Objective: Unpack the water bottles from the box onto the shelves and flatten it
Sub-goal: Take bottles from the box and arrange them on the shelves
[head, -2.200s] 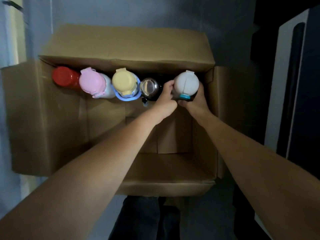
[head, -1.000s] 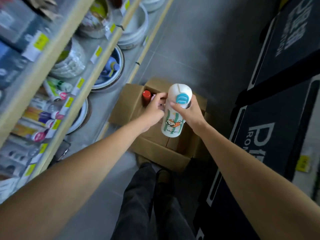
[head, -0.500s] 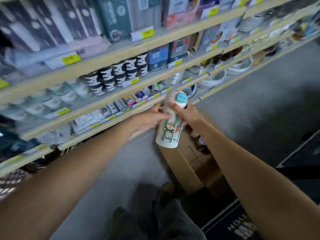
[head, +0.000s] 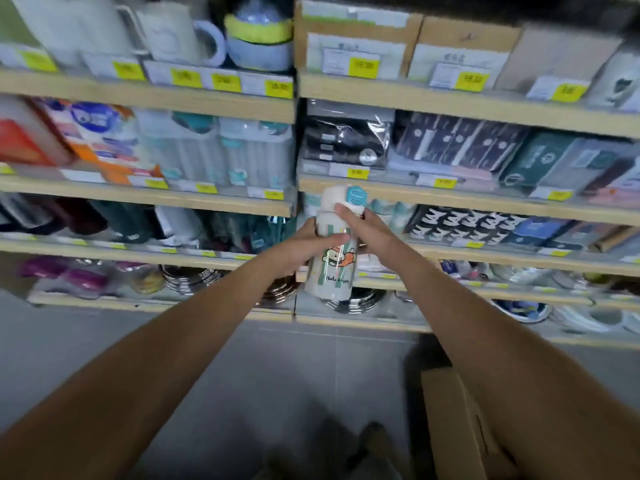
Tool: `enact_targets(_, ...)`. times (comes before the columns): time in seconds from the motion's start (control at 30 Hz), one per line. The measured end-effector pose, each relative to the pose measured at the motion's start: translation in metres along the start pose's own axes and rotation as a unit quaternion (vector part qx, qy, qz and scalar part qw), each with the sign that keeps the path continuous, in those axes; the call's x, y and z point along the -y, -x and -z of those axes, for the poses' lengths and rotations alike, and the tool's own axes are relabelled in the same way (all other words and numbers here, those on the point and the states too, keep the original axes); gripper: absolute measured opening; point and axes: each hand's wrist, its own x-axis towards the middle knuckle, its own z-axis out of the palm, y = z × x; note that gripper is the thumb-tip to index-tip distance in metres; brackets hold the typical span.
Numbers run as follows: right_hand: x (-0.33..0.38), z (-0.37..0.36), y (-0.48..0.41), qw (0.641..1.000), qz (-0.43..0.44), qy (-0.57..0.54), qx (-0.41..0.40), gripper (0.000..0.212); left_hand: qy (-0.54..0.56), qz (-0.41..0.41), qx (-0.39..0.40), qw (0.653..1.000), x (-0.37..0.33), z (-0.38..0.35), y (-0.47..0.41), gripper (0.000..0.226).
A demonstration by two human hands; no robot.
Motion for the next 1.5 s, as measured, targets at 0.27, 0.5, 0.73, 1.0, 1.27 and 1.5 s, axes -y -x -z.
enact_targets(0.27, 0.110, -0.149, -0.022, 0.985, 0.037, 0.034, 0.167, 0.093, 0.040, -0.086, -0.152, 0.984, -0.032, 0.143, 0.108, 0.027)
enact_targets(0.5, 0.188, -0.272, -0.037, 0.936, 0.133, 0.109, 0.307, 0.043, 0.058, -0.139, -0.262, 0.953, -0.047, 0.249, 0.186, 0.029)
enact_targets(0.73, 0.257, -0.419, -0.065, 0.923, 0.204, 0.127, 0.300, 0.043, 0.027, -0.163, -0.288, 0.943, -0.041, 0.384, 0.248, 0.038)
enact_targets(1.0, 0.317, -0.588, -0.111, 0.909, 0.213, 0.113, 0.340, 0.035, 0.019, -0.129, -0.356, 0.925, -0.030, 0.548, 0.302, 0.033)
enact_targets(1.27, 0.403, -0.715, -0.122, 0.882, 0.274, 0.140, 0.357, 0.040, 0.040, -0.130, -0.435, 0.890, -0.039, 0.681, 0.355, 0.044)
enact_targets(1.5, 0.482, -0.806, -0.138, 0.899, 0.289, 0.120, 0.306, 0.065, 0.082, -0.188, -0.396, 0.895, -0.077, 0.809, 0.394, 0.083)
